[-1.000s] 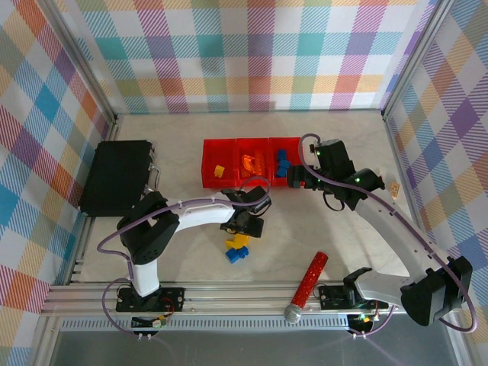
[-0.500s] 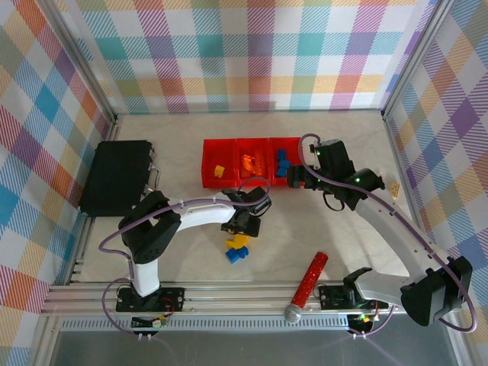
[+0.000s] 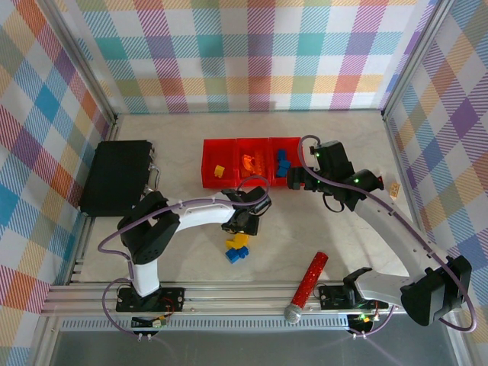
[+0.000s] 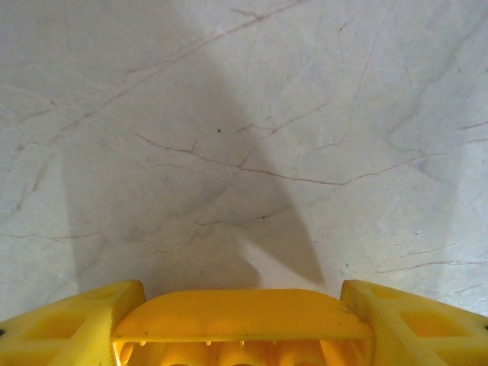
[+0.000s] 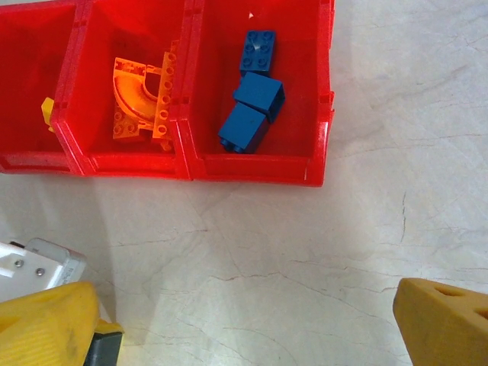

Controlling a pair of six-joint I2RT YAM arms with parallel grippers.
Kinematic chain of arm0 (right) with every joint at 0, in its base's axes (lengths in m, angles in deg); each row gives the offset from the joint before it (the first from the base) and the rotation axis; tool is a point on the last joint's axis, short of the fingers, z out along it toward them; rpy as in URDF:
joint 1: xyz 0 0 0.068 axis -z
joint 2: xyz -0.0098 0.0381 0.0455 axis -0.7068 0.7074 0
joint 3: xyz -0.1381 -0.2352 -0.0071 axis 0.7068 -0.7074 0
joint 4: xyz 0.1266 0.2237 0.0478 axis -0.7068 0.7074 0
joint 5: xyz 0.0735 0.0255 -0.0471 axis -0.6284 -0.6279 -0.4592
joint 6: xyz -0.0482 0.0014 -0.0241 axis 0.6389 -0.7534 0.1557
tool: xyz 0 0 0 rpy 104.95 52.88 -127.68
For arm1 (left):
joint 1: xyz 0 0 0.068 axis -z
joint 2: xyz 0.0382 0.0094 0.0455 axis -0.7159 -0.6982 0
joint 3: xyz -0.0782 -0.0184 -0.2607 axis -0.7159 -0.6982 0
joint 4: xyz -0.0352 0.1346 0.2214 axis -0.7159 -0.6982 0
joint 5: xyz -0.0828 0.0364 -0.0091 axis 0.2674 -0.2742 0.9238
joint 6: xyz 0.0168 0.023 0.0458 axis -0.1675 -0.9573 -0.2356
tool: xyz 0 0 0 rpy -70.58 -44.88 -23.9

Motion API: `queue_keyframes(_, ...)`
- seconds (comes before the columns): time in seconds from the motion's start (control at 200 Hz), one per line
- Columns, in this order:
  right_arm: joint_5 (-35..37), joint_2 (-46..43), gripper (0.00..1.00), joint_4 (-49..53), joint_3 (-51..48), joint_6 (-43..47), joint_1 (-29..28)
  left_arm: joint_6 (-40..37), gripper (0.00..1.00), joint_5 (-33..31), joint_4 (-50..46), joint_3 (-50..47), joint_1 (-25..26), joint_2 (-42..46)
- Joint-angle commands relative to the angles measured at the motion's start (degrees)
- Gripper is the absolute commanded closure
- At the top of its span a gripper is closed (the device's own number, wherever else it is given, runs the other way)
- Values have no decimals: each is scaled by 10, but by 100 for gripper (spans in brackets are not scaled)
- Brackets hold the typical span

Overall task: Sort the legos into containers by color
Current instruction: Pick up the lego from the middle-left of the table, then place the lego in the container.

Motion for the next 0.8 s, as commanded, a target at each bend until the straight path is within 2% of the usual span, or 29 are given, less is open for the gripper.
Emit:
queue_keyframes(0.0,5,0,1,-11,-13,-6,3,4,53,-36,-13,15,2,49)
queue_keyframes(0.23,41,-8,1,-16,-18,-10,5,-34,54,-56,-18,75,-40,87)
queue_keyframes(0.49,44,-25,1,-8,-19,14,13,-115,55,-82,-45,181,-136,66)
queue_keyframes(0.64,39,-32,1,-10,-30,11,14,-130,56,-81,-8,207,-188,50)
queue_keyframes(0.795,30,-35,1,-5,-36,5,15,-145,55,-97,24,251,-219,3)
